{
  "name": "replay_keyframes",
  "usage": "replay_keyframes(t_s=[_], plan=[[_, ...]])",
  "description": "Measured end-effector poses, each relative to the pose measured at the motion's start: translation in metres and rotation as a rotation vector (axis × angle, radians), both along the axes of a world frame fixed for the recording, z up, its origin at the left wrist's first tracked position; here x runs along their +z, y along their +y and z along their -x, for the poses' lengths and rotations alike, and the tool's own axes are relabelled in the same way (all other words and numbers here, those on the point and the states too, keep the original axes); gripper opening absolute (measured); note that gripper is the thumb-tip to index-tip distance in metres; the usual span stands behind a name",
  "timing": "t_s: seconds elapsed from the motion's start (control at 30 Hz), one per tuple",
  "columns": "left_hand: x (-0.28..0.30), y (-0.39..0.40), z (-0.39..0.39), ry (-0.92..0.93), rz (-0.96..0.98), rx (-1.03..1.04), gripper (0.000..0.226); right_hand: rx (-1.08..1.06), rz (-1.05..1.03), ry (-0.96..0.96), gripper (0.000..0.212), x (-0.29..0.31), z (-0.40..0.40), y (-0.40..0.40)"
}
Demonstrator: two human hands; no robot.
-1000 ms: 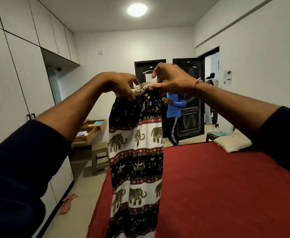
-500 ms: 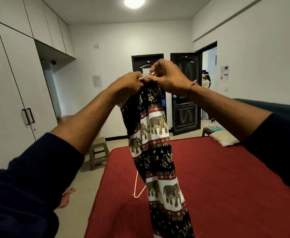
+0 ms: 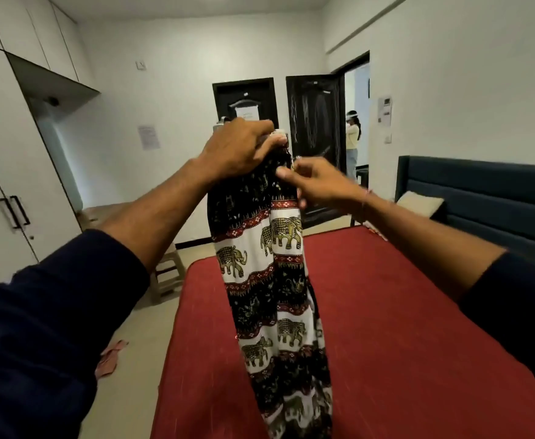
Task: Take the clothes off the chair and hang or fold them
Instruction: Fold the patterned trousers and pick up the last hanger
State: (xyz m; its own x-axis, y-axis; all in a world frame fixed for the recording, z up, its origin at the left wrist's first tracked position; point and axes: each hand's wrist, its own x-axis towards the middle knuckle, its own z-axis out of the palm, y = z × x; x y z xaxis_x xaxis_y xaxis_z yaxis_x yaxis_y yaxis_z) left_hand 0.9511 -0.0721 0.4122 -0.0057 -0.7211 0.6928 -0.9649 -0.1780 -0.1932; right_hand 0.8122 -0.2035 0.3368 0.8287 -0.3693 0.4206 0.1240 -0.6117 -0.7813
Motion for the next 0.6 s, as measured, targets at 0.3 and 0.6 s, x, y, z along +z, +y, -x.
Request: replay_keyframes(t_s=[0.3, 0.6], plan=[[0.009, 0.001, 0.045, -0.076, -0.106, 0.009, 0.034, -0.007, 0.019, 0.606, 0.037, -0.164, 0.021, 0.009], [0.012, 0.006, 0.109, -0.051, -0.134, 0.086, 0.046, 0.003, -0.221, 0.358, 0.008, -0.190, 0.086, -0.003]])
